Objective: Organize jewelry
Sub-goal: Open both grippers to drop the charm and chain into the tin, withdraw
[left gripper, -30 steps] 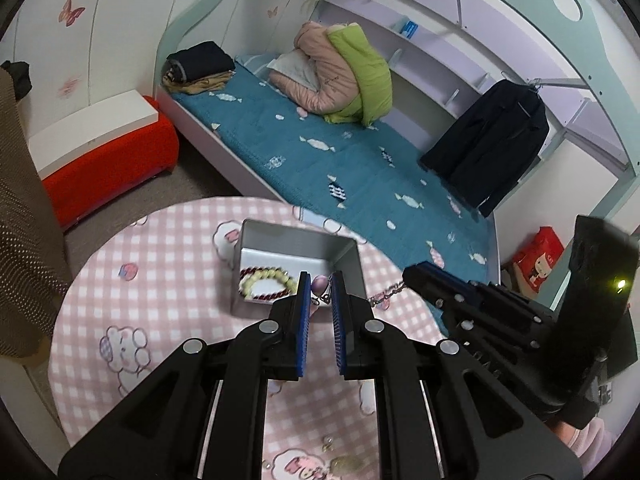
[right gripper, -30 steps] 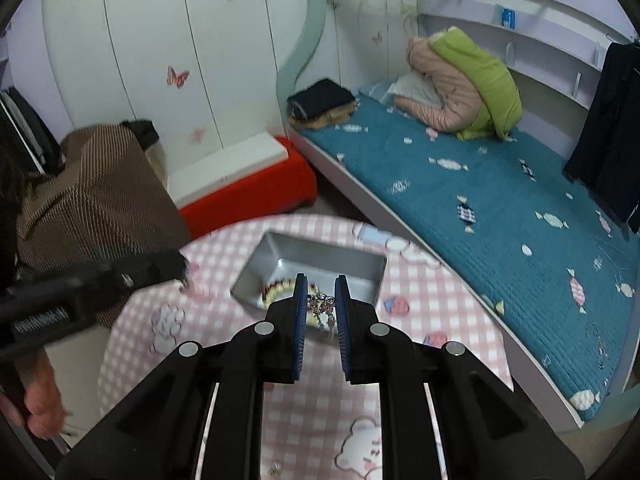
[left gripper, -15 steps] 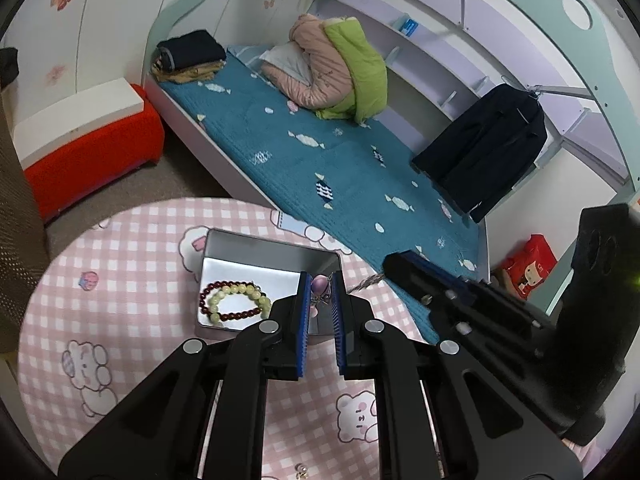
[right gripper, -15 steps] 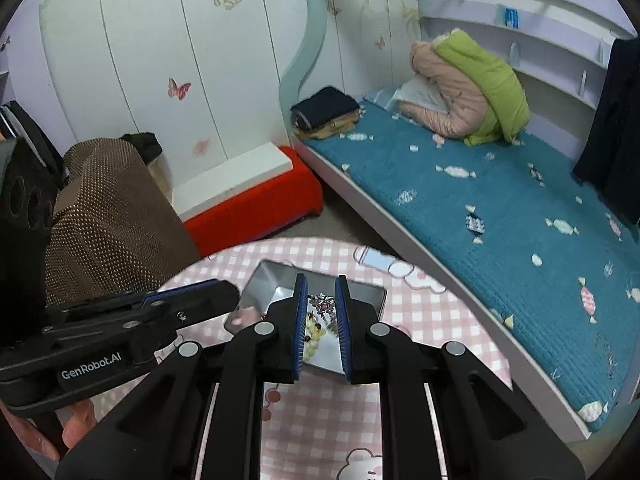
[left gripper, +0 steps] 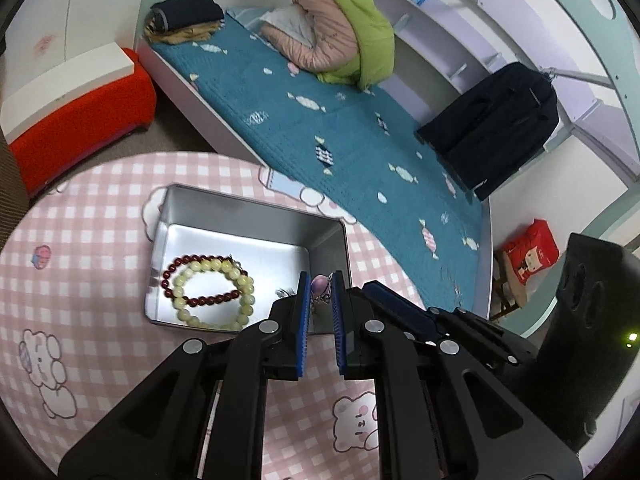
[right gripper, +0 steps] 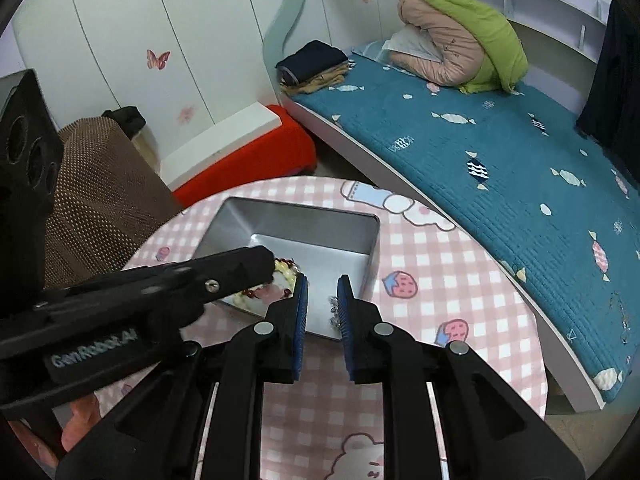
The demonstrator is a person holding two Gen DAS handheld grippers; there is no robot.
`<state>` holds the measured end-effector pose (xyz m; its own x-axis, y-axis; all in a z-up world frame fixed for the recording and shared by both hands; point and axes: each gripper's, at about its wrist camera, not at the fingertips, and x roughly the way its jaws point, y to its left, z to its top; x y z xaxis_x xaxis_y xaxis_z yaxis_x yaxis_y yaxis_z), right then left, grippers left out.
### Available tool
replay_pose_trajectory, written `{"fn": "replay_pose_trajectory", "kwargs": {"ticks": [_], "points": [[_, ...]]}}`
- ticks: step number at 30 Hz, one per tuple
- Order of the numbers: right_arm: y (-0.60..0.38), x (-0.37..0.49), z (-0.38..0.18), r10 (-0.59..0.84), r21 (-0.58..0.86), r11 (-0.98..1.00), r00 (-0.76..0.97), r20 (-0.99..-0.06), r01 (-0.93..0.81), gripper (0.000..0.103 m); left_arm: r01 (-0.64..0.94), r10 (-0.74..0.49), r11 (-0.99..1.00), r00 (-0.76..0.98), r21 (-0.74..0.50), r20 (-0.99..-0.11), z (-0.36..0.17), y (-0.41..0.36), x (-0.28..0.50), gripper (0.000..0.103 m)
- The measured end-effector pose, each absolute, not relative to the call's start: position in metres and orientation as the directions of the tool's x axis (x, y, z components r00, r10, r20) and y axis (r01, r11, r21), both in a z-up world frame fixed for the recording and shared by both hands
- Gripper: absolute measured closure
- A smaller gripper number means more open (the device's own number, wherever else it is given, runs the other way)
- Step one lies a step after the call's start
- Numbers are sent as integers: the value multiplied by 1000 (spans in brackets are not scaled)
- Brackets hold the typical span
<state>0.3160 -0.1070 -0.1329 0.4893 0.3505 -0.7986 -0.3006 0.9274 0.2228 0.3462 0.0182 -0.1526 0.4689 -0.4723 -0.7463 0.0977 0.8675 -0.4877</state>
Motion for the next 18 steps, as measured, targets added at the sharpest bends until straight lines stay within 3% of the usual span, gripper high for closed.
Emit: {"fn": "replay_pose_trajectory", "kwargs": {"ticks": [12,14,15,18], "points": [[-144,315,-137,294,222,955,512,-807,-197,68,81,-446,886,424,-457,-789,-170,6,356,92],[-148,315,-136,290,226,957,516,-806,-185,65,76,-452,883,404,-463,-795,-172,6,358,87],[-150,315,-135,284,223,958,520,-805,-179,64,72,-444,887,402,-456,-801,-173,6,358,78],[-152,314,-132,276,217,961,528,-803,-172,62,71,-432,893,408,-444,-804,-171,6,357,76]]}}
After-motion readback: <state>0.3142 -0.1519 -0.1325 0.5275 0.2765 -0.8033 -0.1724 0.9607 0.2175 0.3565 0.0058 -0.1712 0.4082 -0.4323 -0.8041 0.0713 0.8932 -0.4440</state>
